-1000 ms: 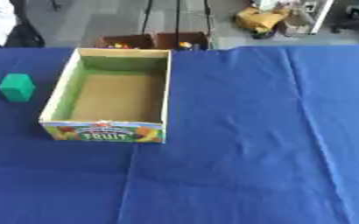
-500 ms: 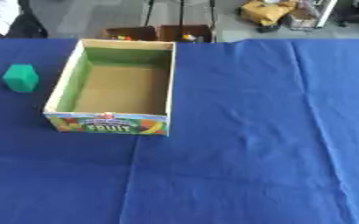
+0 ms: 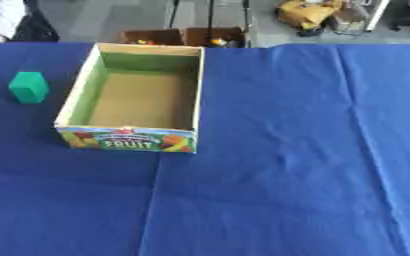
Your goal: Pick up objects on the table and place them in the box.
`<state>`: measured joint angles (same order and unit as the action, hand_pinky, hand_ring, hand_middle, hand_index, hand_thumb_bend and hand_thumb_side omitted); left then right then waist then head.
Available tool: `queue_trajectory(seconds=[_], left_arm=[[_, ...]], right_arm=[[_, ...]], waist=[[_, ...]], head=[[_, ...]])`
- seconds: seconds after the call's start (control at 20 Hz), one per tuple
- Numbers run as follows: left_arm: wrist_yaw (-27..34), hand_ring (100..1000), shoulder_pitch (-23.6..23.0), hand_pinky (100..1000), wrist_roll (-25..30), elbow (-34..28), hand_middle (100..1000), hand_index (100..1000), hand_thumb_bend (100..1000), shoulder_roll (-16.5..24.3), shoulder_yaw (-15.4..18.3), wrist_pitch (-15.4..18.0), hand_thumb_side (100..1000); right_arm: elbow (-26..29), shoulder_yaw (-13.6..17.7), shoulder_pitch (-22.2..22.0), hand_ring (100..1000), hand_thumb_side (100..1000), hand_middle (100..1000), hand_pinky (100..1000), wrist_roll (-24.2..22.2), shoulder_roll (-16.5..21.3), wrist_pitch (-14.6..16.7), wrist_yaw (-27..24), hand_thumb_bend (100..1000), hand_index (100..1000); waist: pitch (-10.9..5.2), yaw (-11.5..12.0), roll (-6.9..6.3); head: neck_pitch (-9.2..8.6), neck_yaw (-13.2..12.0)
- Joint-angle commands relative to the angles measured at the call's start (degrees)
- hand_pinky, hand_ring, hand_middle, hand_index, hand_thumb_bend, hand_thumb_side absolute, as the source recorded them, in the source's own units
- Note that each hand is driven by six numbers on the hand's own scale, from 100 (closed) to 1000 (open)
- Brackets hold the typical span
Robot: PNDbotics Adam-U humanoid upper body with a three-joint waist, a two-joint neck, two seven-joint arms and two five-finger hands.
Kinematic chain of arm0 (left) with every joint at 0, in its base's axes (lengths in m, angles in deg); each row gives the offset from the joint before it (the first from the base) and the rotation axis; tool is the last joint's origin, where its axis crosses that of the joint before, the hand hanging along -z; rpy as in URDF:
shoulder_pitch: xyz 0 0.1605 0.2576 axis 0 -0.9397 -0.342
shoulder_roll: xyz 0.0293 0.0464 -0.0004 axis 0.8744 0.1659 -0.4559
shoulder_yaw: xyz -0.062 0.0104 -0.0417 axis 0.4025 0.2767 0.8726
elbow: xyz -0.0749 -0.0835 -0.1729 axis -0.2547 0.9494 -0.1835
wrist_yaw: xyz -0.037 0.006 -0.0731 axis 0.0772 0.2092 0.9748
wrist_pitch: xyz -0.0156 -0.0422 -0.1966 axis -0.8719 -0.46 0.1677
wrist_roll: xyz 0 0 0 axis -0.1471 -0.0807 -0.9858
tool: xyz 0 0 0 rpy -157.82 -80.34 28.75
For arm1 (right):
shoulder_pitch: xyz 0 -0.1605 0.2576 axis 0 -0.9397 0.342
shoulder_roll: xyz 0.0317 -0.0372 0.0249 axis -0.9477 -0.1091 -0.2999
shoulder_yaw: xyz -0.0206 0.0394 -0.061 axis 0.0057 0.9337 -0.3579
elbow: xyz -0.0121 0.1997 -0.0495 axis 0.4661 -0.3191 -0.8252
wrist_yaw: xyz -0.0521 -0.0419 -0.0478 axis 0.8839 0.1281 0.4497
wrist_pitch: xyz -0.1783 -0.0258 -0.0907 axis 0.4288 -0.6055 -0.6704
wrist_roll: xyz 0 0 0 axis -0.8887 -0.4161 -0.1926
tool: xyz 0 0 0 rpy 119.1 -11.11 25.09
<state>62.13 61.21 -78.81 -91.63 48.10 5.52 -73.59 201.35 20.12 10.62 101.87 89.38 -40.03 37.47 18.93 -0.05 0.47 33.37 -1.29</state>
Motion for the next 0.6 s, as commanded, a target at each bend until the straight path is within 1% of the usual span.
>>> queue_trajectory(seconds=[0.05,0.25,0.35,0.5,0.6], left_arm=[[0.4,843,1.5,787,1.5,1.5,794,970,100,6.0,0.2,-2.5,1000],[-0.2,855,3.5,798,4.4,5.2,810,975,100,10.6,-0.1,-3.5,1000],[-1.4,861,4.6,806,5.9,7.4,818,980,100,13.0,-1.3,-3.9,994],[-3.7,864,6.6,817,8.2,11.1,819,984,100,16.1,-3.4,-4.6,955],[-5.3,874,8.3,830,9.9,13.8,833,1000,100,17.6,-4.7,-5.3,968]], right_arm=[[1.2,0.5,0.5,713,754,554,689,0.0,1.6,-0.2,0.4,100,688],[1.2,0.5,0.3,713,756,551,690,-0.1,2.0,-0.2,0.4,100,688],[1.2,0.4,0.2,713,757,550,691,-0.2,2.2,-0.2,0.4,100,688],[1.2,0.3,0.0,713,758,547,691,-0.5,2.5,-0.2,0.3,100,688],[1.2,0.1,0.0,713,760,546,691,-0.8,2.7,-0.2,0.2,100,688]], waist=[[-1.13,-0.2,-0.03],[-0.93,-0.6,-0.05],[-0.84,-0.9,-0.24],[-0.74,-1.5,-0.58],[-0.66,-1.9,-0.77]], head=[[0.15,-0.3],[-0.84,0.0],[-1.2,0.1],[-1.55,0.2],[-1.82,0.1]])
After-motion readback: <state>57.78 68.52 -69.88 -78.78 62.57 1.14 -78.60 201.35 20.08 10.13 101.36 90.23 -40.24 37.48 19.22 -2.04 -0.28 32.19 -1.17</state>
